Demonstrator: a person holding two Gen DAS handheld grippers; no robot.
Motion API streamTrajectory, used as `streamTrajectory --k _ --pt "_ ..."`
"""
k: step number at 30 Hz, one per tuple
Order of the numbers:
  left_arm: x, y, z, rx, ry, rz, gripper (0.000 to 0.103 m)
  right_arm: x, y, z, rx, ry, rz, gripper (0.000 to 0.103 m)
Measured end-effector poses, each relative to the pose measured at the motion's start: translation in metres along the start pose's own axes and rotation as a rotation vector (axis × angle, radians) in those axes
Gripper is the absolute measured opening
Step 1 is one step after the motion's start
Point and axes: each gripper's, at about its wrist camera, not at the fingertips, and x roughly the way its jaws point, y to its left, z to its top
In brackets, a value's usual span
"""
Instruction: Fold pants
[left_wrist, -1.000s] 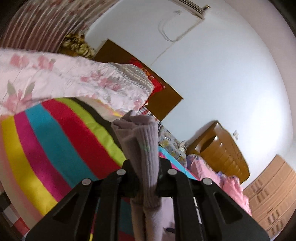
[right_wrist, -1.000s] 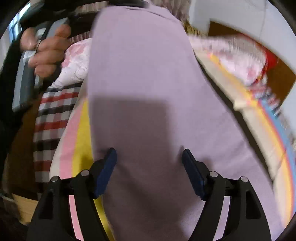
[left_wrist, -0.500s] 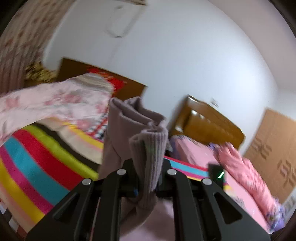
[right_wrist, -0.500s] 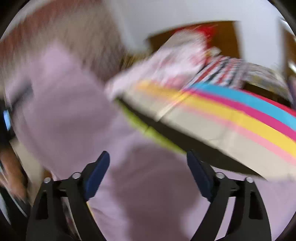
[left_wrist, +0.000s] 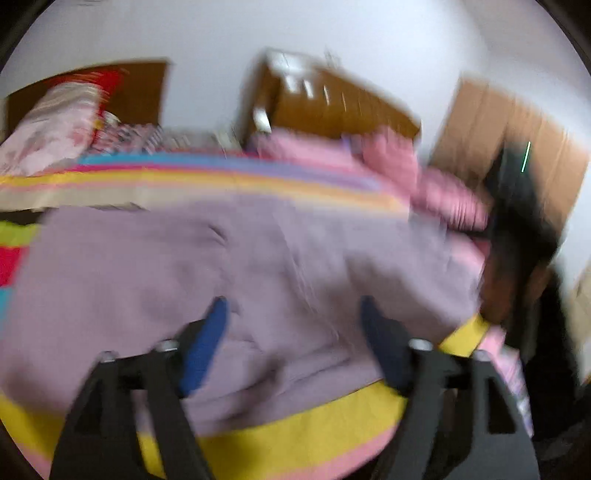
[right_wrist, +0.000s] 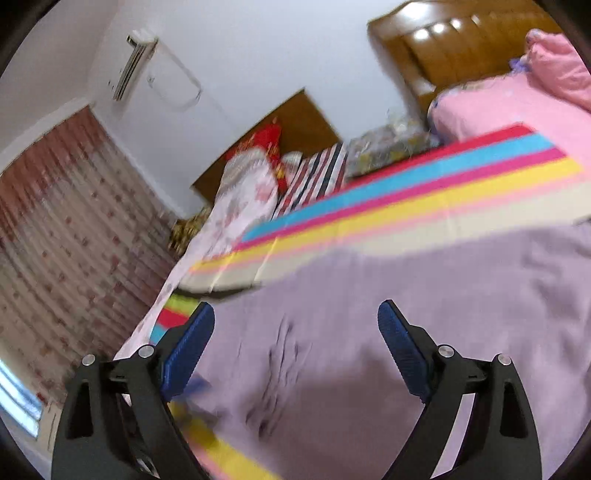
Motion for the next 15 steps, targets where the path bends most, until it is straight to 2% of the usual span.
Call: streamTrajectory --k 2,3,4,6,9,12,15 --pt "-0.041 0.019 0.001 -0.082 -0.110 0.007 0.102 0.011 0.003 -0.019 -0.001 0.068 0.039 0.087" --pt "-0.058 0.032 -0.002 -0.120 -0.148 0.047 0.101 0.014 0.006 -0.029 0.006 0.112 0.064 0.086" --pt "-0.076 0.048 -0.004 -0.158 -0.167 0.136 0.101 0.018 0.006 -0.037 0.013 0.165 0.086 0.085" --pt "-0.094 0.073 -0.015 -0.193 -0.162 0.283 0.101 0.033 0.017 -0.057 -0.005 0.252 0.110 0.083" --pt "-0.094 0.100 -0.035 -0.214 -0.101 0.455 0.101 0.052 0.037 -0.077 -0.076 0.346 0.077 0.079" --pt "-0.084 0.104 -0.047 -0.198 -0.062 0.506 0.101 0.066 0.046 -0.094 -0.113 0.447 0.036 0.080" --pt "-0.069 0.105 -0.053 -0.165 -0.051 0.514 0.101 0.077 0.062 -0.098 -0.185 0.478 -0.013 0.081"
